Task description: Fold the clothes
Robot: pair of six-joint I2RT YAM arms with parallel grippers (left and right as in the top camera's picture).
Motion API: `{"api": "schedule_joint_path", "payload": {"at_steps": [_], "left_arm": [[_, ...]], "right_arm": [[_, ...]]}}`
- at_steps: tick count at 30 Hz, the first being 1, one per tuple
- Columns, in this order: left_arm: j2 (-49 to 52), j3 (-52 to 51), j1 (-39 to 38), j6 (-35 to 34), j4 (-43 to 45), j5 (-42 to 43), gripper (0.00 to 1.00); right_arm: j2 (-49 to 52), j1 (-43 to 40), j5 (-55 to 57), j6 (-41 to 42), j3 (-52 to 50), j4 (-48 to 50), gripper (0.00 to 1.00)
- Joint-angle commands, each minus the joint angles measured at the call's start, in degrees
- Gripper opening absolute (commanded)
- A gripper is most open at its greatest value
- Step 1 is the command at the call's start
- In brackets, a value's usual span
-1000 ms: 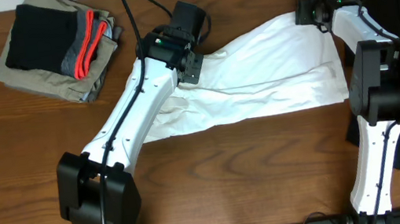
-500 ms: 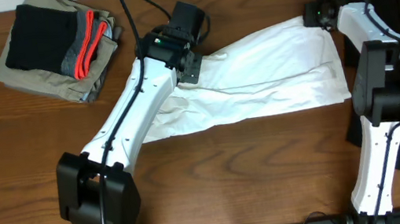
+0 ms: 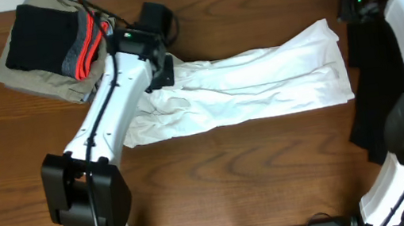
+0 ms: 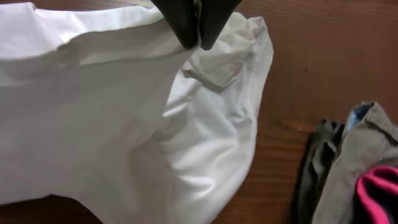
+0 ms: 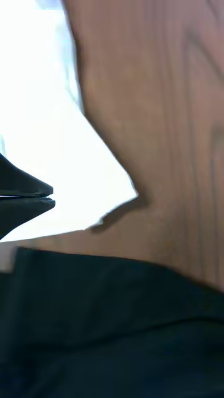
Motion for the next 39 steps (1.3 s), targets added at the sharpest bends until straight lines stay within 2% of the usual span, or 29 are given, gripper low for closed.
{"api": "schedule_joint_path", "payload": {"at_steps": [1,5,6,7,8,11,16,24,30,32,34,39], "left_arm": [[0.11,-0.22,0.83,-1.57,-0.63,1.38,0.06],[0.11,-0.22,0.81,-1.55,-0.44,1.38,0.06],[0.11,-0.22,0.81,-1.57,-0.55,1.38,0.06],[0.11,-0.22,0.81,-1.57,-0.63,1.38,0.06],[0.11,-0.22,0.81,-1.57,-0.74,1.38,0.06],[0.11,-0.22,0.81,-1.57,-0.72,1.38,0.06],[0.13,-0.22,0.81,-1.57,-0.55,1.38,0.06],[0.15,-0.22,0.81,-1.57,-0.61,1.38,0.06],[0.15,-0.22,0.81,-1.57,-0.63,1.38,0.06],[0.15,-0.22,0.81,-1.57,-0.63,1.38,0.06],[0.15,-0.22,0.81,-1.57,-0.61,1.36,0.06],[0.15,-0.22,0.81,-1.57,-0.61,1.38,0.06]], "right_arm": [[-0.74,0.11,-0.92,-0.48,0.11,-3.58,0.01],[0.02,0.15,-2.56,-0.48,-0.44,-5.68,0.02],[0.28,0.28,-2.56,-0.48,-0.79,-5.66,0.04],[0.57,0.39,-2.56,-0.48,-1.14,-5.31,0.12],[1.07,0.55,-2.56,-0.48,-1.53,-4.37,0.24],[2.71,0.74,-2.56,-0.5,-1.81,-1.44,0.4],[7.67,1.38,-2.73,-0.5,-1.81,5.9,0.5],[15.54,3.15,-3.26,-0.42,-1.81,16.52,0.5],[18.78,3.91,-3.15,-0.04,-1.81,20.52,0.48],[19.52,3.89,-2.93,-0.02,-1.81,21.22,0.43],[20.24,3.89,-2.6,0.2,-1.81,21.88,0.34],[21.05,3.82,-1.36,0.2,-1.81,22.47,0.3]]}}
